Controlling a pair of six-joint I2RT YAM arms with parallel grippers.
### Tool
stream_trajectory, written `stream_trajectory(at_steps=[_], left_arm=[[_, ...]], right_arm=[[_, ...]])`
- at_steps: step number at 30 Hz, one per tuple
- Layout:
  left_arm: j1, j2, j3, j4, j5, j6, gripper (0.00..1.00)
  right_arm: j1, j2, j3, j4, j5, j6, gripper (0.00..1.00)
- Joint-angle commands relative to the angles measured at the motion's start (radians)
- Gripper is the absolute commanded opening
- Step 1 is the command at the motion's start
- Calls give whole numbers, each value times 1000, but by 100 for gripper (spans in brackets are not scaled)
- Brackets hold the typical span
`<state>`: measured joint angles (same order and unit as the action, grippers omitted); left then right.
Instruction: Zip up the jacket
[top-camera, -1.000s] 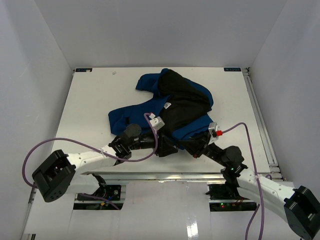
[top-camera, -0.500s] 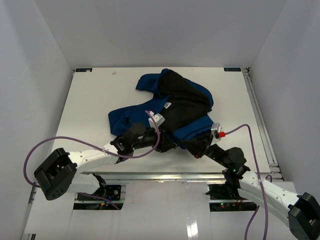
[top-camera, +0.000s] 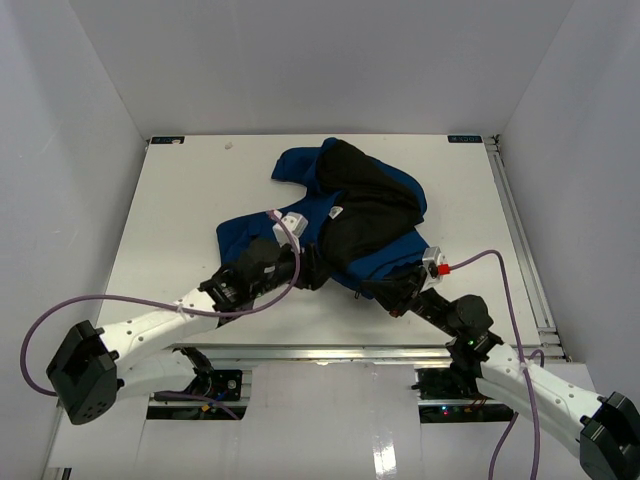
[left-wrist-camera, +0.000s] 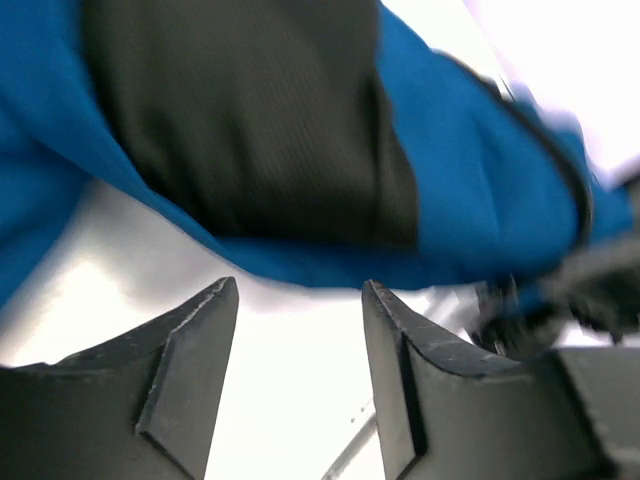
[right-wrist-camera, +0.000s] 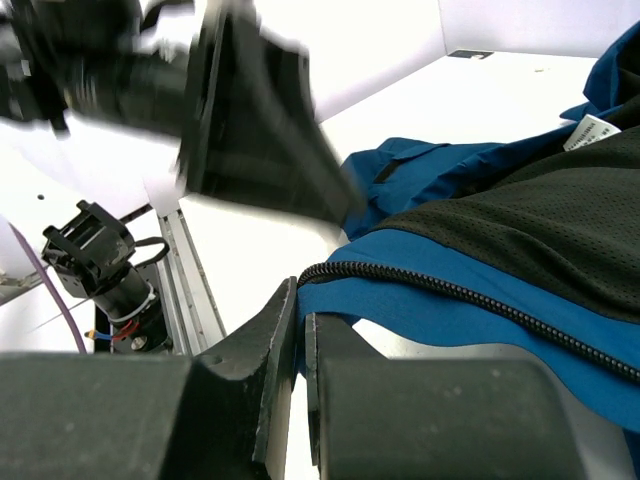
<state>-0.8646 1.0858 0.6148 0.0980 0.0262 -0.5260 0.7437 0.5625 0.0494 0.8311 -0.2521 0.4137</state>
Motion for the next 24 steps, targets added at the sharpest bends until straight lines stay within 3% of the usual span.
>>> stream_trajectory(at_steps=[1,2,7,17,24], left_arm=[[117,47,190,-147,-147,34,70],[147,63,228,-157,-131,37,76],[339,141,301,-112,67,45,81],[366,523,632,-106,80,203,81],[388,840,947,-158,-10,236,81]], right_arm=[[3,-10,-13,29,27,-9,8],[3,-11,-13,24,28,-17,8],[3,-48,-20,-30,68,-67,8],[4,-106,-124,-21,92,-43,8],[3,-164,-157,-67,179,-57,8]])
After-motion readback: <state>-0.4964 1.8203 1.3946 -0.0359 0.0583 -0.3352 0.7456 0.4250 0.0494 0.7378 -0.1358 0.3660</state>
